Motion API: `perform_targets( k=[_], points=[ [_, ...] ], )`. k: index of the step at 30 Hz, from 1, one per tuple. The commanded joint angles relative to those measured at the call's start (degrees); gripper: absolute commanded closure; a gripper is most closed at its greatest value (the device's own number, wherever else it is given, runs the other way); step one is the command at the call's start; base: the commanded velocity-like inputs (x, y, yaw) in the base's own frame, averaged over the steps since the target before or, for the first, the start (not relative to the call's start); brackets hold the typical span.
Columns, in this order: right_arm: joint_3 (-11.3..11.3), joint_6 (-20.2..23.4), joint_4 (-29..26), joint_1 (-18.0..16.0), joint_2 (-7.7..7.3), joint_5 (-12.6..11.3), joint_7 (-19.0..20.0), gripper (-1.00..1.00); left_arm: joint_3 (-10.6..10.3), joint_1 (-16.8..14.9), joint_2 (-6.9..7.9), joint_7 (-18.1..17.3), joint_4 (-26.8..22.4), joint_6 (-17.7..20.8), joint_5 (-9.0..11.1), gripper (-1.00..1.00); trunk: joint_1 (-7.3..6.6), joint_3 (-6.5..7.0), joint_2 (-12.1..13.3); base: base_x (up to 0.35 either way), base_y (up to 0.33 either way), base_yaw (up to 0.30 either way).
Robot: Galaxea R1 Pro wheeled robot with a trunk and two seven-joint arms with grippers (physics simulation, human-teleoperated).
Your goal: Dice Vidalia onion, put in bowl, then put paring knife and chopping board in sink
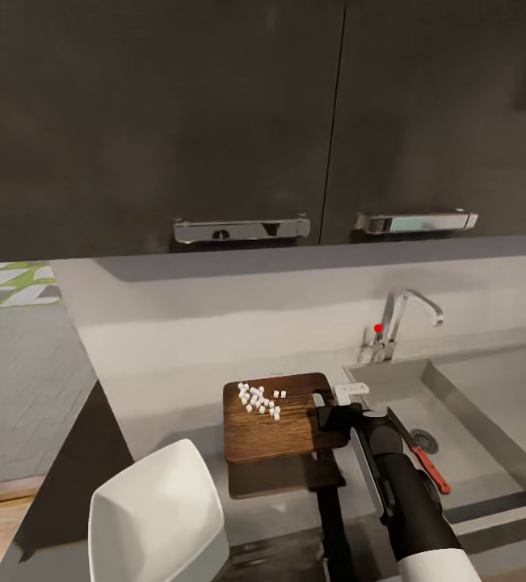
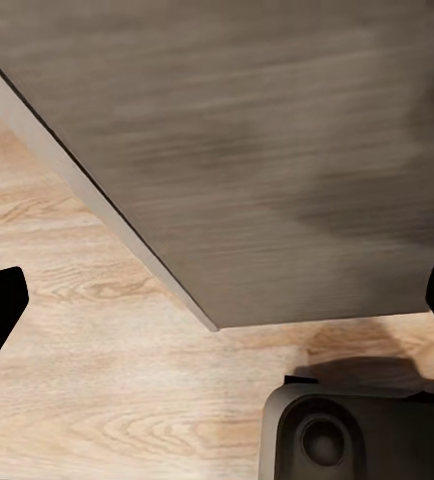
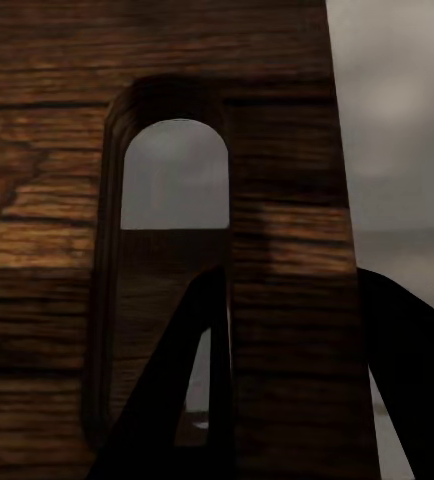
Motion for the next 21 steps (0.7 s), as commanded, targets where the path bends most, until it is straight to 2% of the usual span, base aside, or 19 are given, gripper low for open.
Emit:
perform_targets(
  k=[1, 9, 21],
  points=[
    [-0.05, 0.26, -0.08, -0.05, 0.03, 0.56, 0.58, 1.00, -0.49, 0.01, 0.07, 0.18, -0.11, -0.08, 0.59, -1.00, 0.04, -0.02, -0.12, -0.061, 0.001, 0.000],
    [-0.05, 0.27, -0.10, -0.05, 0.03, 0.56, 0.58, 1.00, -0.49, 0.01, 0.07, 0.18, -0.03, -0.08, 0.60, -1.00, 0.04, 0.70, -0.12, -0.224, 0.000, 0.000],
    [-0.05, 0.29, -0.15, -0.05, 0.03, 0.56, 0.58, 1.00, -0.49, 0.01, 0.07, 0.18, 0.24, -0.08, 0.60, -1.00, 0.04, 1.78, -0.12, -0.020, 0.000, 0.000]
  ],
)
